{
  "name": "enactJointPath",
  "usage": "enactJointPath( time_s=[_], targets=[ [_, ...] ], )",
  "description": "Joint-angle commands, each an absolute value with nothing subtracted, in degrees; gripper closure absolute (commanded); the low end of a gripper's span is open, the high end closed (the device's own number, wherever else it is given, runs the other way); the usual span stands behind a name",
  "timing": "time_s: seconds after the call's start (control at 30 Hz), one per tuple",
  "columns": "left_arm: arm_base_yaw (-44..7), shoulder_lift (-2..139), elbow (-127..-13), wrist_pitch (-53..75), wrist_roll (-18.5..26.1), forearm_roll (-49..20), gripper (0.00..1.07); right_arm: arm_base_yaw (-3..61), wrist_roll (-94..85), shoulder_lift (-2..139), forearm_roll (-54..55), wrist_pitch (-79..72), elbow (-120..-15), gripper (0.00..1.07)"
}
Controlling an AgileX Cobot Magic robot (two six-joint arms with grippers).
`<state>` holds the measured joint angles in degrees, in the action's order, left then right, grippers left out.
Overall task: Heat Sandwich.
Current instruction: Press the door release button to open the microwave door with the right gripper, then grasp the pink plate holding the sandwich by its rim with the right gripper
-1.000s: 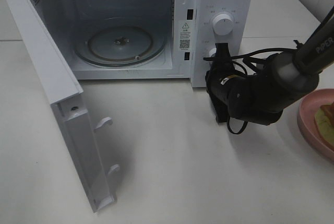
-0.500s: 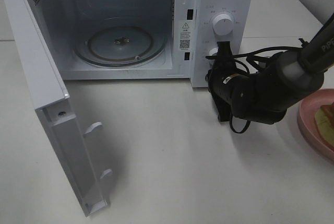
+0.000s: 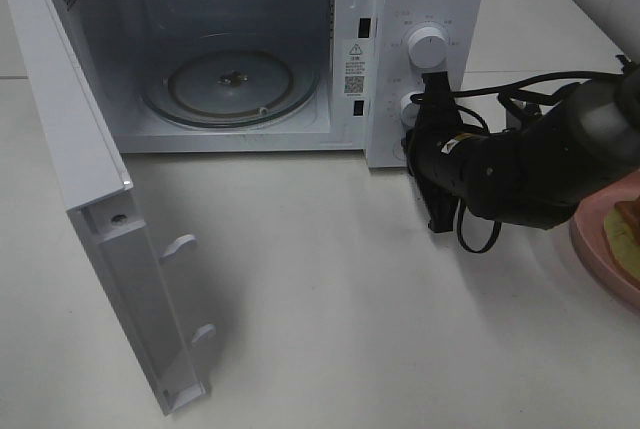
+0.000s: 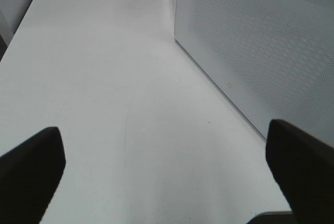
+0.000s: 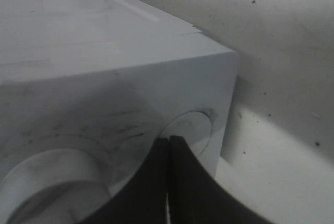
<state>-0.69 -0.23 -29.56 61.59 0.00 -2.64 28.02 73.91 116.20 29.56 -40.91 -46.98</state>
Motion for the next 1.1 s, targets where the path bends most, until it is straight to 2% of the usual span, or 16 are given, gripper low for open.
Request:
enactJointPath(
  time_s=[0.03,0.4,0.83,0.93,1.1],
  targets=[
    [-1.0,-1.3,-29.6,61.1,0.0,-3.1,0.07,27.6,73.5,113.8,27.8,-40.3,-45.3,1.06],
    [-1.0,-1.3,-29.6,61.1,0.0,-3.1,0.07,27.6,73.2,105.2,19.9,-32.8,-36.5,1.04],
    [-1.0,-1.3,-29.6,61.1,0.0,-3.1,0.07,27.4,71.8,95.0,-2.0,-14.8,-35.2,1.02],
    [-1.0,-1.3,-29.6,61.1,0.0,-3.1,0.07,27.4,67.2,92.5,-6.6,-8.2,-35.2,1.02],
    [-1.0,-1.3,-29.6,61.1,0.0,-3.1,0.07,27.4,57.1,89.6,-7.6,-1.5,-35.4,1.00]
  ],
)
